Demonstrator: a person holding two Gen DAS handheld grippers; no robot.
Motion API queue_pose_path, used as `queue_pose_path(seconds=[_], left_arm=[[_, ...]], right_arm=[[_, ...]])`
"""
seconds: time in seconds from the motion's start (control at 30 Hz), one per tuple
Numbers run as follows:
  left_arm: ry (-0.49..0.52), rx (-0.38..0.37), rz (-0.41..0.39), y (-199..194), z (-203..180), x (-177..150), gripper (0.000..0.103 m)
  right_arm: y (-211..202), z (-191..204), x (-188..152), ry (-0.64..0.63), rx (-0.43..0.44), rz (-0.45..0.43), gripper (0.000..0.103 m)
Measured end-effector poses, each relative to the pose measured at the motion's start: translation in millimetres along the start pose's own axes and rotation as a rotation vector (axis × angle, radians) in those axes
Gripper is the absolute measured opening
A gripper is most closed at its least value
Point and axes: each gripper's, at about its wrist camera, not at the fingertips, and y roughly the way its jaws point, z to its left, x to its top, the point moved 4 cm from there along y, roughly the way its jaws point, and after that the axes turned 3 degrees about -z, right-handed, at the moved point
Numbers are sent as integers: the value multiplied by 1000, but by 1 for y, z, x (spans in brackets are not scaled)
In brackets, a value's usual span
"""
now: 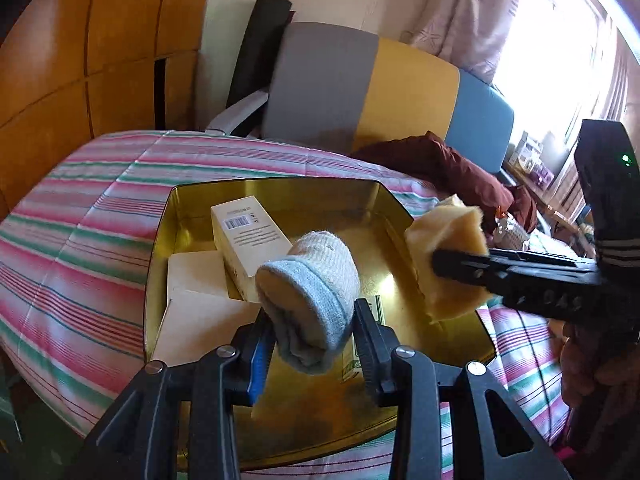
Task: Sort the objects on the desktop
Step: 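Carry the grey sock and yellow sponge into the gold tray and release, then return both tools to the pile and grasp the cracker packet with the right tool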
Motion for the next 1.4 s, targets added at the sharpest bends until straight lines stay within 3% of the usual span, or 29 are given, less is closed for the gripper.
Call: queue_pose_path(seconds=[0.23, 0.5, 0.87, 1.13, 1.4], left_arm=[[47, 42, -9, -3, -9, -4, 39], [20, 46, 8, -11, -1, -15, 40], [46, 88, -19, -27, -11, -9, 40], [64, 134, -31, -30, -24, 3, 40], [112, 121, -40, -26, -46, 13, 40]], right_arm=[[11, -5, -22, -18, -15, 78, 53], [6, -6, -36, 18, 19, 79, 69], [-31, -22, -43, 79, 5, 8, 70], [-57, -43, -45, 94, -60, -38, 74], [-83, -78, -47, 98, -146, -53, 75]])
